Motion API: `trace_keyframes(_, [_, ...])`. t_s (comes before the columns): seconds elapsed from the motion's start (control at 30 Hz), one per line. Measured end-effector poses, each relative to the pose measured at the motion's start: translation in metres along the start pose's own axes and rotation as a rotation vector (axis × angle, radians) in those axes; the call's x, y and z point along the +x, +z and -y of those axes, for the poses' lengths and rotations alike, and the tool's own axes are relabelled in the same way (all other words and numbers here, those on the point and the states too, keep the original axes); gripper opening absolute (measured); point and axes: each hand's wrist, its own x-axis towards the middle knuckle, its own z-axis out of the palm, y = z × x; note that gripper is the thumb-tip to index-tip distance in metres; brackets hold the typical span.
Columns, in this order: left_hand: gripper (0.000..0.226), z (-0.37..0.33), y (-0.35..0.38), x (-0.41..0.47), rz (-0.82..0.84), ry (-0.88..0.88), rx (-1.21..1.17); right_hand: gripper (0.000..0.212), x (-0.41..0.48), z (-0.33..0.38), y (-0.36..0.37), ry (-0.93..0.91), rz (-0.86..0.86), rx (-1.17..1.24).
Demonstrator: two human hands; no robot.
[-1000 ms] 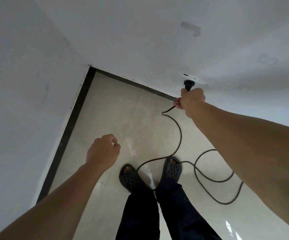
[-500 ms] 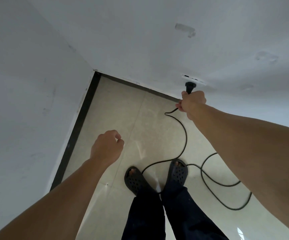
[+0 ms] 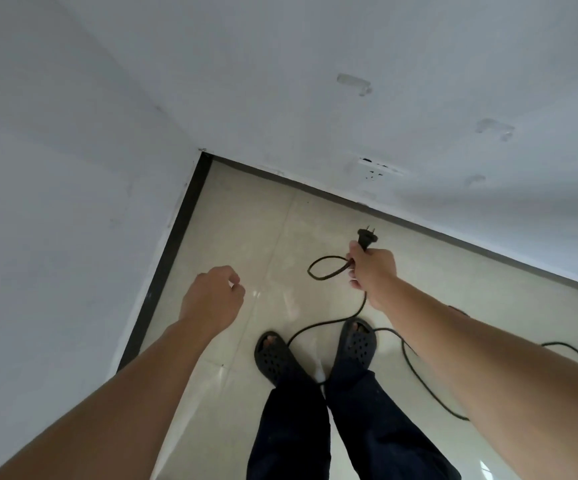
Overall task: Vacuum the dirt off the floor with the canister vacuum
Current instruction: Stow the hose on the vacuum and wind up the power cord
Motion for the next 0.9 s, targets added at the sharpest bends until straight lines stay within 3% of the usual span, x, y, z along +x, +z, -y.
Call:
trace_keyframes(0.17, [0.026, -0.02, -0.013, -0.045, 0.082, -0.005, 0.004, 0.032, -0.06, 0.036, -0.063, 0.062, 0.171, 0.245])
trace_keyframes(0.33, [0.064, -0.088, -0.034, -0.104, 0.2, 0.254, -0.022, 0.029, -0.167, 0.066, -0.127, 0.025, 0.396, 0.361])
trace_keyframes(0.4, [0.057, -0.113, -0.041, -0.127, 0.263, 0.353, -0.049, 0.027, -0.211, 0.072, -0.15, -0.001, 0.419, 0.417])
trace_keyframes(0.5, [0.029, -0.127, -0.053, -0.159, 0.321, 0.47, 0.025, 0.026, -0.265, 0.069, -0.185, -0.063, 0.349, 0.522])
trace_keyframes(0.63, [0.033, -0.12, -0.093, -0.203, 0.297, 0.56, 0.031, 0.025, -0.327, 0.043, -0.229, -0.125, 0.168, 0.774])
trace_keyframes(0.73, [0.041, -0.132, -0.134, -0.244, 0.291, 0.608, -0.145, 0.019, -0.37, 0.01, -0.25, -0.196, 0.135, 0.852])
trace_keyframes(0.9, [0.046, -0.189, -0.194, -0.322, 0.225, 0.792, -0.186, 0.035, -0.424, -0.066, -0.24, -0.205, -0.074, 0.392])
